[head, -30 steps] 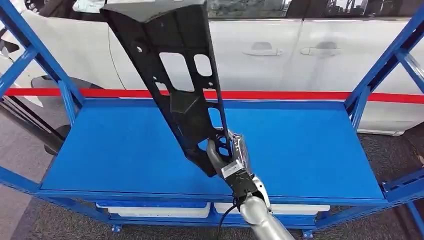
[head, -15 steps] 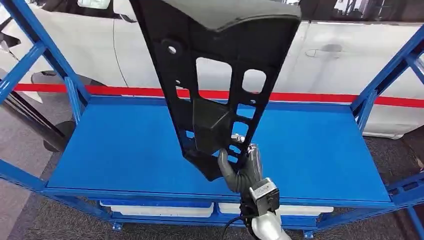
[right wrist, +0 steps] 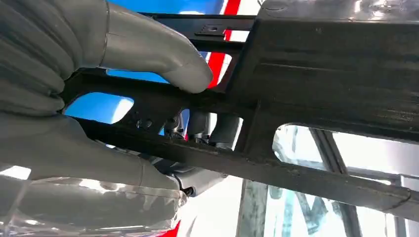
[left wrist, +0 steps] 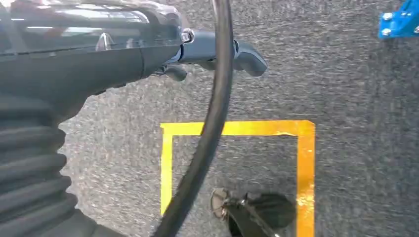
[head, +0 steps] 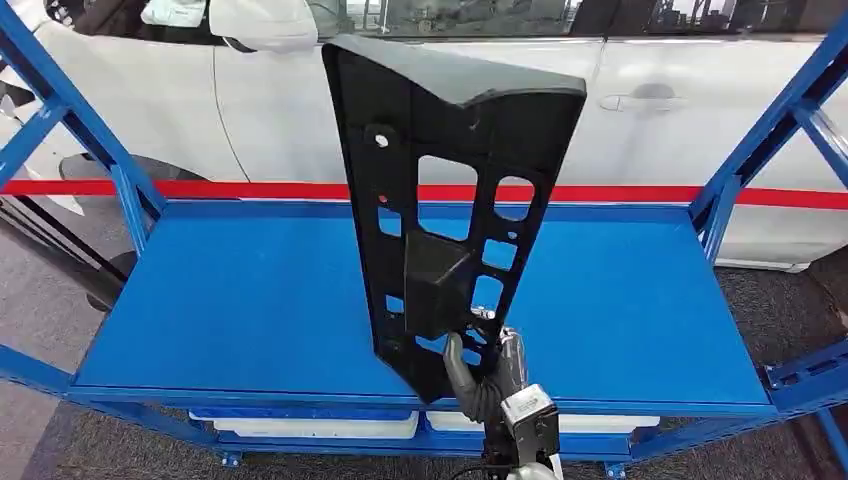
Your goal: Take the parts from the cabinet and place them on the table.
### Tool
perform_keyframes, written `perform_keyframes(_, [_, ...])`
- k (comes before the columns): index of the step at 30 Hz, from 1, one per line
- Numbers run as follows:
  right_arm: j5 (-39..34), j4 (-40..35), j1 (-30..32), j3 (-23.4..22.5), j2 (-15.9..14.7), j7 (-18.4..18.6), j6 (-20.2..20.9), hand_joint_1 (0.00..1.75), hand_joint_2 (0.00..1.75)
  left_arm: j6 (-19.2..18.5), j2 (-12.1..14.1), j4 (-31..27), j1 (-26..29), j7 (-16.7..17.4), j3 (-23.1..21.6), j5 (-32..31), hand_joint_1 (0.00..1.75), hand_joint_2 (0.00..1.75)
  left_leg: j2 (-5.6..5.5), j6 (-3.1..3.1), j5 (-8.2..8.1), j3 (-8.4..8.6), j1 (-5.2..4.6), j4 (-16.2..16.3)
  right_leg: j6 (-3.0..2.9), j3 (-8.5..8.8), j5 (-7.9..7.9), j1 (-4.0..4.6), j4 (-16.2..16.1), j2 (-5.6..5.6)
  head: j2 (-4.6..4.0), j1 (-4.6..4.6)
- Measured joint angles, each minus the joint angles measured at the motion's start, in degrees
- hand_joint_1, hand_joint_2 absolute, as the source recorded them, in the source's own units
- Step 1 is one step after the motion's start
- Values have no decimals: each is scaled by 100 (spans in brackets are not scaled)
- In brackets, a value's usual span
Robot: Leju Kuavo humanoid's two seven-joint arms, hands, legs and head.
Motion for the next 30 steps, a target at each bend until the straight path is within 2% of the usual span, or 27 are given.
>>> perform_keyframes(1, [6, -2, 27, -2, 0, -15, -4, 175, 175, 0, -9, 0, -13, -4, 9, 0, 0, 175, -3, 13, -86, 52, -45, -126, 29, -19, -18, 48, 35, 6, 0, 0])
perform_keyframes(4, [37, -11, 147, -7, 0, -33, 4, 175, 175, -48, -31, 0, -6, -9, 22, -6, 0, 175, -18, 107, -38, 36, -61, -101, 119, -33, 29, 21, 19, 7, 0, 0])
perform_keyframes(5, [39, -22, 178, -13, -2, -37, 37, 175, 175, -78, -55, 0, -5, 0, 22, -26, 0, 175, -16, 167, 9, 42, -10, -165, 145, -38, 21, 55, 31, 10, 0, 2])
perform_keyframes(6, [46, -33, 213, -29, -7, -44, 59, 175, 175, -105, -77, 0, -13, 2, 22, -35, 0, 175, 6, 201, 42, 47, 2, -188, 179, -53, -89, 28, 109, 11, 0, 2])
perform_keyframes(7, [59, -61, 235, -42, -11, -59, 89, 175, 175, -109, -87, 0, -21, 4, 22, -39, 0, 175, 12, 236, 61, 28, 3, -194, 210, -139, -290, 24, 319, 4, 0, 2])
perform_keyframes(9, [92, -98, 292, -77, -15, -96, 127, 175, 175, -129, -101, 0, -24, 7, 24, -67, 0, 175, 21, 262, 81, -18, -5, -190, 248, -514, -813, -7, 1237, 5, 0, 0])
perform_keyframes(10, [105, -103, 321, -79, -15, -103, 129, 175, 175, -131, -103, 0, -23, 7, 24, -85, 0, 175, 28, 266, 94, -41, -5, -187, 263, -669, -976, -16, 1620, 5, 0, 2])
perform_keyframes(11, [107, -105, 344, -81, -20, -109, 140, 175, 175, -140, -105, 0, -22, 7, 26, -90, 0, 175, 30, 264, 105, -67, -5, -178, 275, -743, -1007, -27, 1822, 3, 0, 0])
perform_keyframes(12, [109, -107, 357, -85, -26, -109, 149, 175, 175, -144, -107, 0, -22, 9, 26, -101, 0, 175, 31, 259, 114, -87, -4, -167, 286, -671, -888, -46, 1709, 0, 0, 2])
perform_keyframes(13, [120, -120, 369, -90, -35, -109, 155, 175, 175, -149, -122, 0, -24, 9, 28, -103, 0, 175, 29, 248, 122, -105, -4, -150, 288, -458, -671, -66, 1363, -1, 0, 2])
perform_keyframes(14, [129, -166, 384, -96, -42, -109, 159, 175, 175, -155, -135, 0, -26, 9, 28, -124, 0, 175, 26, 235, 130, -124, -3, -126, 281, -160, -434, -77, 851, -5, 0, 0])
perform_keyframes(15, [146, -210, 392, -101, -42, -109, 182, 175, 175, -162, -140, 0, -28, 9, 28, -140, 0, 175, 24, 223, 136, -142, -3, -101, 263, 128, -264, -79, 360, -8, 0, 2])
perform_keyframes(16, [153, -256, 388, -103, -42, -109, 192, 175, 175, -171, -144, 0, -29, 9, 28, -144, 0, 175, 19, 180, 133, -176, -51, -56, 242, 245, -277, -37, 54, -8, 0, 2])
perform_keyframes(19, [168, -308, 442, -114, -42, -118, 221, 175, 175, -181, -146, 0, -37, 15, 26, -177, 0, 175, 24, 51, 208, -225, -32, -65, 161, 172, -218, -8, 74, 4, 0, 0])
perform_keyframes(20, [170, -324, 469, -120, -44, -116, 221, 175, 175, -181, -146, 0, -28, 18, 28, -194, 0, 175, 22, 6, 237, -246, -29, -66, 104, 143, -161, -39, 35, 1, 0, 0])
perform_keyframes(21, [170, -337, 469, -123, -42, -116, 221, 175, 175, -181, -148, 0, -36, 22, 26, -197, 0, 175, 21, -16, 139, -282, -1, 6, 63, 125, -104, -64, 15, -27, 0, 2])
perform_keyframes(22, [175, -352, 469, -125, -42, -118, 223, 175, 175, -186, -157, 0, -34, 24, 26, -206, 0, 175, 21, -38, -98, -361, -1, 180, 32, 82, -71, -60, 14, -29, 0, -2])
perform_keyframes(23, [175, -365, 470, -125, -42, -118, 223, 175, 175, -184, -164, 0, -32, 28, 26, -205, 0, 175, 20, -46, -400, -465, 5, 520, -7, 43, -43, -53, 19, -35, 0, 0])
perform_keyframes(25, [175, -374, 497, -136, -42, -116, 223, 175, 175, -179, -164, 0, -35, 37, 26, -205, 0, 175, 19, -70, -891, -673, 6, 1320, -27, -55, 31, -29, 30, -50, 0, -2])
perform_keyframes(26, [175, -380, 515, -140, -42, -116, 223, 175, 175, -179, -164, 0, -37, 39, 26, -208, 0, 175, 20, -80, -959, -666, 8, 1498, -26, -117, 64, -22, 48, -52, 0, 0])
perform_keyframes(27, [179, -383, 527, -147, -42, -116, 223, 175, 175, -179, -164, 0, -36, 42, 26, -219, 0, 175, 21, -80, -909, -553, 8, 1431, -22, -175, 90, -21, 67, -52, 0, 0])
perform_keyframes(28, [181, -385, 540, -151, -44, -116, 223, 175, 175, -179, -164, 0, -36, 42, 26, -223, 0, 175, 21, -71, -774, -320, 8, 1138, -10, -235, 121, -20, 98, -51, 0, 0])
perform_keyframes(30, [190, -429, 577, -160, -44, -116, 243, 175, 175, -179, -166, 0, -51, 42, 26, -258, 0, 175, 20, -24, -444, 358, 7, 164, 29, -326, 174, -20, 148, -45, 0, 0])
